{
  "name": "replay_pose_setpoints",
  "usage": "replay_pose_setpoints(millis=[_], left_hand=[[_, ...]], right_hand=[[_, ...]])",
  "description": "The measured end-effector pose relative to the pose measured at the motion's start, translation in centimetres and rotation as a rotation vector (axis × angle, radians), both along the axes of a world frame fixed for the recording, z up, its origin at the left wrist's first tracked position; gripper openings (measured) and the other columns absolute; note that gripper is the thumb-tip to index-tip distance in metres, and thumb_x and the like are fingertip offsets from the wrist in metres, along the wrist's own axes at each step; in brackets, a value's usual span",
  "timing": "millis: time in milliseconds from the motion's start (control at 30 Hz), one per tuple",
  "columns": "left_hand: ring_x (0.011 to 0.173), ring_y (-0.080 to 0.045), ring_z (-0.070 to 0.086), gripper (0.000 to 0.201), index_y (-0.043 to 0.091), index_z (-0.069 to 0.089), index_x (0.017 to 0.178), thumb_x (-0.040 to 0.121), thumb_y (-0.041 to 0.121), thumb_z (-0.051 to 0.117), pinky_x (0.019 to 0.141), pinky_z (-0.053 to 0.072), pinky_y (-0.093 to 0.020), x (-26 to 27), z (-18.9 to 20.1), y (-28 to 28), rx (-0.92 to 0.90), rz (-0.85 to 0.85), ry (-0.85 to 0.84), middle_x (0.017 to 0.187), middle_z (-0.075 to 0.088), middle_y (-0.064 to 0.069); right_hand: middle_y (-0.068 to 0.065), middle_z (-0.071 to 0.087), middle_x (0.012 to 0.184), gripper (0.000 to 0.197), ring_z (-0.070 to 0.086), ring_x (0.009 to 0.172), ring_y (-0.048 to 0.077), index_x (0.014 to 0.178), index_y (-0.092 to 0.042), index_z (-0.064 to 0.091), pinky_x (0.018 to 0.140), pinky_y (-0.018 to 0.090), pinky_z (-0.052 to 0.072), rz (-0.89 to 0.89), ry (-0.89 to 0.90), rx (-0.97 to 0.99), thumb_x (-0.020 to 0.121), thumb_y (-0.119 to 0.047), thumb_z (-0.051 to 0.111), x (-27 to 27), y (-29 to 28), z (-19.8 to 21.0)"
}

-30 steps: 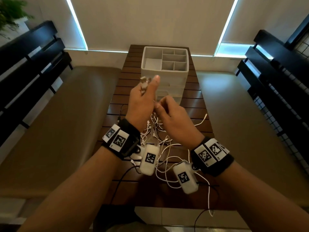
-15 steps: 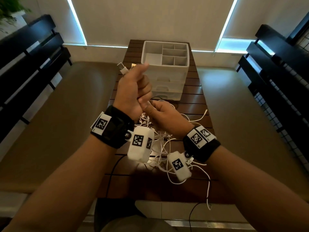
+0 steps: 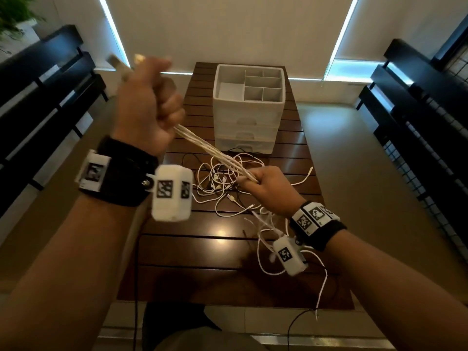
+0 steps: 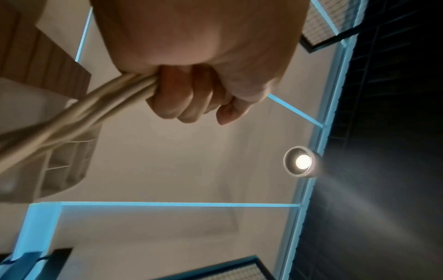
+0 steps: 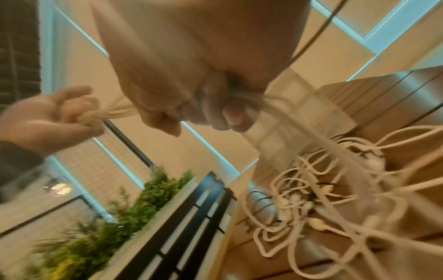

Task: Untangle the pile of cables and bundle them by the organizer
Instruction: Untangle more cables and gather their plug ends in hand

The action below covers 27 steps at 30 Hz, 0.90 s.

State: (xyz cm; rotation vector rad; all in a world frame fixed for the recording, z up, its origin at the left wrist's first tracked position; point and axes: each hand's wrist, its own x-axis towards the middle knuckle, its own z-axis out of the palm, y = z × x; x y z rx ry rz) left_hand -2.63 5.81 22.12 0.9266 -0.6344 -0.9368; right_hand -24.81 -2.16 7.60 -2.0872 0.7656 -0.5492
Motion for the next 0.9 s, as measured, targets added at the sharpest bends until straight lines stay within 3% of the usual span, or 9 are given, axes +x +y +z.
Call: replay_pose_setpoints(millis=[133,233,400,500,567,600,667,833,900], left_hand=[[0.042,-0.009,0.010,0.051,0.028,0.020,0.064,0.101,0.023,0.055,0.035,0.015,-0.022,2.9,1.0,1.2,-0.020,0.068,-0.037,0.049,0.015,0.007],[0.039,-0.009,0.011,0.048,0.029,0.015,0.075,0.101,0.021,0.054,0.032,0.015,-0.020,2.8,-0.3,0.7,0.085,0.020,-0.185,0.048,0.017,0.008],[0.040,-0.009,0.026,0.048,0.026,0.040,0.062,0.102,0.029,0.067,0.038,0.024,-0.018,-1.5,-4.4,-0.4,0.286,0.066,-0.552,0.050,0.033,0.009],[0.058,-0.012,0.057,0.048,0.018,0.064,0.066,0.103,0.048,0.061,0.061,0.050,-0.027,-4.7,-7.9,-0.9,0.329,-0.067,-0.821,0.062,0.063,0.007],[0.071,-0.004,0.067,0.047,0.022,0.075,0.076,0.103,0.055,0.057,0.072,0.052,-0.027,-5.8,-10.0,-1.2,0.374,-0.185,-1.000,0.073,0.073,0.010],[0.066,0.004,0.063,0.046,0.026,0.072,0.073,0.104,0.055,0.055,0.068,0.047,-0.020,-6.2,-10.5,-1.2,0.380,-0.241,-1.062,0.069,0.070,0.013],[0.061,0.006,0.059,0.045,0.031,0.064,0.069,0.105,0.054,0.050,0.059,0.038,-0.013,-6.5,-11.1,-1.2,0.382,-0.328,-1.185,0.065,0.065,0.012],[0.069,-0.019,0.067,0.064,0.013,0.072,0.079,0.091,0.071,0.049,0.063,0.048,-0.033,-5.4,-11.2,-1.3,0.442,-0.479,-1.320,0.073,0.072,-0.003],[0.061,-0.011,0.061,0.043,0.023,0.071,0.074,0.095,0.060,0.063,0.062,0.046,-0.031,-5.1,-10.8,-1.4,0.408,-0.490,-1.191,0.066,0.067,0.007]], right_hand=[[-0.011,0.043,0.053,0.048,0.043,0.046,0.004,0.057,-0.026,0.048,0.053,0.021,0.029,-0.100,0.205,-0.047,0.103,-0.027,0.062,-3.1,-1.5,-2.9],[-0.008,0.049,0.056,0.044,0.045,0.050,0.005,0.059,-0.024,0.052,0.057,0.027,0.032,-0.127,0.325,-0.097,0.101,-0.028,0.062,-3.0,-1.9,-3.0],[-0.001,0.062,0.075,0.027,0.064,0.078,0.024,0.082,-0.019,0.069,0.069,0.036,0.052,-0.036,0.610,-0.289,0.098,-0.038,0.059,-1.0,-1.4,-1.1],[0.000,0.058,0.077,0.029,0.063,0.081,0.026,0.088,-0.019,0.070,0.071,0.038,0.053,-0.047,0.604,-0.386,0.098,-0.043,0.058,0.2,-0.6,0.4],[-0.003,0.048,0.074,0.027,0.055,0.077,0.023,0.098,-0.016,0.070,0.073,0.039,0.051,-0.085,0.598,-0.415,0.099,-0.039,0.058,0.8,-0.4,1.2],[-0.006,0.044,0.072,0.024,0.052,0.075,0.022,0.101,-0.015,0.068,0.074,0.039,0.051,-0.109,0.593,-0.417,0.099,-0.036,0.058,1.0,-0.4,1.6],[-0.008,0.045,0.071,0.017,0.053,0.073,0.021,0.094,-0.020,0.065,0.072,0.037,0.051,-0.151,0.564,-0.419,0.097,-0.036,0.061,1.0,-0.4,2.1],[-0.007,0.058,0.069,0.022,0.058,0.068,0.018,0.071,-0.026,0.058,0.064,0.032,0.046,-0.156,0.487,-0.360,0.091,-0.031,0.065,0.4,-1.4,2.2],[-0.005,0.062,0.068,0.019,0.059,0.067,0.019,0.072,-0.025,0.061,0.063,0.035,0.050,-0.136,0.406,-0.328,0.089,-0.032,0.064,0.2,-1.7,1.7]])
